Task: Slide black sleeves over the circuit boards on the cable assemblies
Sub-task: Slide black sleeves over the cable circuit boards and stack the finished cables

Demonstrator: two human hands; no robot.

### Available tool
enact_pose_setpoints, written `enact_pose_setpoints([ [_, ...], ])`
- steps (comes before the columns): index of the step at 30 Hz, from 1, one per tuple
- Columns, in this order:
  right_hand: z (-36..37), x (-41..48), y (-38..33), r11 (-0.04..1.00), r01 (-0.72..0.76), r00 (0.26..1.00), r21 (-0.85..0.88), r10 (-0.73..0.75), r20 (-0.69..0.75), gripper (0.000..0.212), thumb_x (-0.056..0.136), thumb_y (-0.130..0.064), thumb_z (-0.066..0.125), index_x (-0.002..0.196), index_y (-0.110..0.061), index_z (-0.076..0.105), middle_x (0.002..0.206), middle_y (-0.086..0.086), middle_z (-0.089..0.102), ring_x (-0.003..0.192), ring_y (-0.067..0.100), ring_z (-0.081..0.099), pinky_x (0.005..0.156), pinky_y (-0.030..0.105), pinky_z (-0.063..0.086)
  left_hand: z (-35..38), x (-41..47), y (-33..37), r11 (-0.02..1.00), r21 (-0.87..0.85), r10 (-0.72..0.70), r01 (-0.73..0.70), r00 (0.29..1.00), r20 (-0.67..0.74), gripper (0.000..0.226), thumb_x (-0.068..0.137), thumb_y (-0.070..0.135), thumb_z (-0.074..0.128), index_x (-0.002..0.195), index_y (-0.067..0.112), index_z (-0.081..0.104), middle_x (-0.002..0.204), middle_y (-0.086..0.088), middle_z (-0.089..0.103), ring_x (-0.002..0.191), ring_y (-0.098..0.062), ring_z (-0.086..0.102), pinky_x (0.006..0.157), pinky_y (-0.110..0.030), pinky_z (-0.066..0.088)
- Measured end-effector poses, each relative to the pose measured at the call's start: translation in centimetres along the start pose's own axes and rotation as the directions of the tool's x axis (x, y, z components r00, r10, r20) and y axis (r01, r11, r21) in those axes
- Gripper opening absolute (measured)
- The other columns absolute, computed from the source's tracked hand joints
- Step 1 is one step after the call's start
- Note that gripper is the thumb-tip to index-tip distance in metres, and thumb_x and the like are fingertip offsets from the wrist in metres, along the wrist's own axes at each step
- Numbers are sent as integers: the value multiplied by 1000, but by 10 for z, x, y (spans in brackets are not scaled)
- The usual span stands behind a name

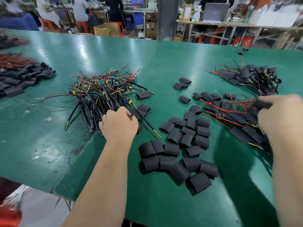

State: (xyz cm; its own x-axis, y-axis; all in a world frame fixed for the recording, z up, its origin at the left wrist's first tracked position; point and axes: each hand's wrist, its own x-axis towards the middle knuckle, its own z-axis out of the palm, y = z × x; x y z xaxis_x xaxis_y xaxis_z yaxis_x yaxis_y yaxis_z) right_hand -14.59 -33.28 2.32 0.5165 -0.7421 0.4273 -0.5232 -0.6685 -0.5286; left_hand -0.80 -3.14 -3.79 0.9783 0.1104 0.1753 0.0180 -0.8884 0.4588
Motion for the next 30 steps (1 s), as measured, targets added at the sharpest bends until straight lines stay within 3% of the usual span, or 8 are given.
enact_pose_setpoints([
  [4,13,-11,-10,994,61,995,-86,-67,-68,29,80,-8,57,107,1,64,129,25,46,115,33,44,97,46,42,-3,2,-2,998,-61,18,-24,994,-108,16,95,28,48,104,28,61,80,8,60,73,-23,48,84,-36,31],
  [7,14,-17,-18,991,127,972,29,-119,-202,40,81,-9,57,120,-5,62,133,22,44,113,27,42,96,36,37,-5,4,0,924,-380,-26,-38,986,-162,28,94,26,51,121,25,47,83,5,68,76,-24,59,84,-37,45],
  [10,18,-32,-30,952,273,945,141,-238,-225,32,81,-4,59,112,-6,69,123,21,49,99,13,39,88,21,32,-10,2,8,604,-797,-44,1,999,-32,32,89,15,54,117,29,47,72,6,71,65,-14,61,66,-30,51],
  [14,30,-44,-46,926,179,979,333,-201,34,20,82,-6,61,92,-17,73,84,-3,64,65,7,46,72,20,37,-20,-12,21,341,-931,267,-130,963,-37,25,74,1,52,92,17,58,54,0,65,50,-12,57,51,-20,45],
  [16,38,-55,-60,774,-152,926,615,-107,363,15,88,-7,59,90,-15,72,77,0,71,50,8,46,56,21,39,-20,-23,29,295,-937,437,-185,899,-39,20,71,-2,50,83,13,57,58,-4,67,55,-14,62,55,-22,48],
  [19,49,-71,-76,342,-663,666,666,-137,734,21,94,-26,58,101,-7,62,88,12,73,42,9,41,45,16,38,-16,-39,39,293,-942,638,-164,768,65,18,73,-4,49,79,13,53,66,-9,71,59,-17,63,64,-28,49],
  [24,58,-67,-77,77,-721,661,689,-223,716,40,73,-39,65,103,-13,58,101,6,74,45,6,41,48,17,43,-11,-50,44,411,-891,767,-193,601,223,15,73,-1,47,77,13,52,75,-8,74,70,-39,63,73,-52,51],
  [30,54,-55,-65,-94,-751,661,654,-119,741,21,95,-38,53,99,-21,62,84,3,73,53,10,55,48,17,45,-16,-42,36,436,-830,770,-349,621,143,17,91,1,50,91,18,47,85,4,75,60,-23,55,63,-28,41],
])
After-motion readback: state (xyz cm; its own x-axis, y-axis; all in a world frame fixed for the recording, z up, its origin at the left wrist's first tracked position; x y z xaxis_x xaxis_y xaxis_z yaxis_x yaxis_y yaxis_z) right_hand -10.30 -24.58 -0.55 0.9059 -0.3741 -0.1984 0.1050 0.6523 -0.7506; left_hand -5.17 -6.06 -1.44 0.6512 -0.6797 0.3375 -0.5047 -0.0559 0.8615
